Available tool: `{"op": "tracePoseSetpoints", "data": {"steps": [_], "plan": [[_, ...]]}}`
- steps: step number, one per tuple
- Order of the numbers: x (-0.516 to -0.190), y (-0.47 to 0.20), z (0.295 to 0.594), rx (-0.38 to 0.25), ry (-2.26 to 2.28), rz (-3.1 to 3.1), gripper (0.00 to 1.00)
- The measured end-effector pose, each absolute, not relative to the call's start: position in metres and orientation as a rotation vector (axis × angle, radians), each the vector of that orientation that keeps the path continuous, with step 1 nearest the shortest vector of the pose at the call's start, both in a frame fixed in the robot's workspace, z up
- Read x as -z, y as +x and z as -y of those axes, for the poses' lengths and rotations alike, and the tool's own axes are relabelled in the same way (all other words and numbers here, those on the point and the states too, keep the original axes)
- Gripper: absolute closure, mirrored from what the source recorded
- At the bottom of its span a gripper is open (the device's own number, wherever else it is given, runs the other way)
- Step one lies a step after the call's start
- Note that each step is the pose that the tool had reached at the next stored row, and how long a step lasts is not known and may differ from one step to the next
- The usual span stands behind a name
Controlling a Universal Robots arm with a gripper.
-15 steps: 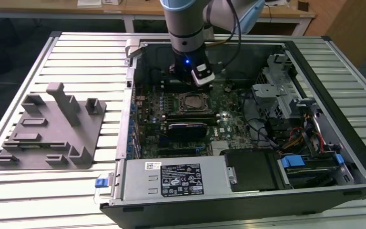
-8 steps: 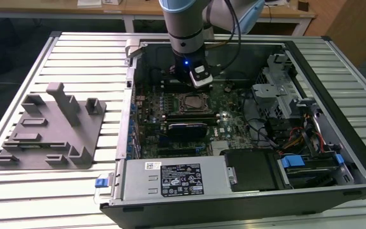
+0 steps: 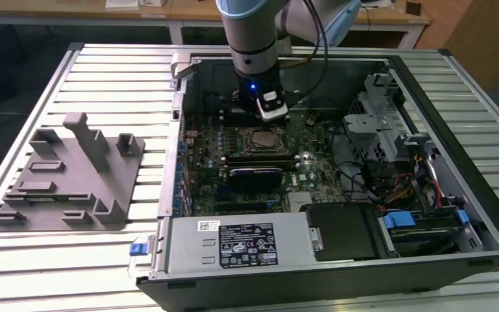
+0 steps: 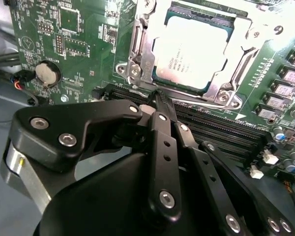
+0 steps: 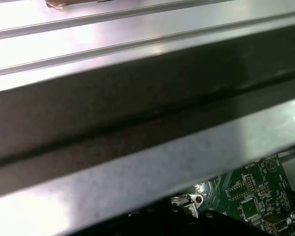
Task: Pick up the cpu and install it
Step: 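Install the first cpu locking lever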
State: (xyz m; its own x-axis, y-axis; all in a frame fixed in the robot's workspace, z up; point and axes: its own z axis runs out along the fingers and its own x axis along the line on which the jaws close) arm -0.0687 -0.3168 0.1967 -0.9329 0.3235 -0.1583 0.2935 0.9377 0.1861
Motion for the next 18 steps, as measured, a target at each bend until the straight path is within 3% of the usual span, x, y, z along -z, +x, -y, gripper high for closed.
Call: {"op": "tracePoseSetpoints", "data": {"steps": [18], "plan": [[-0.1957, -0.0701, 0.3085, -0.224, 0.582, -2.881, 0.89]]}}
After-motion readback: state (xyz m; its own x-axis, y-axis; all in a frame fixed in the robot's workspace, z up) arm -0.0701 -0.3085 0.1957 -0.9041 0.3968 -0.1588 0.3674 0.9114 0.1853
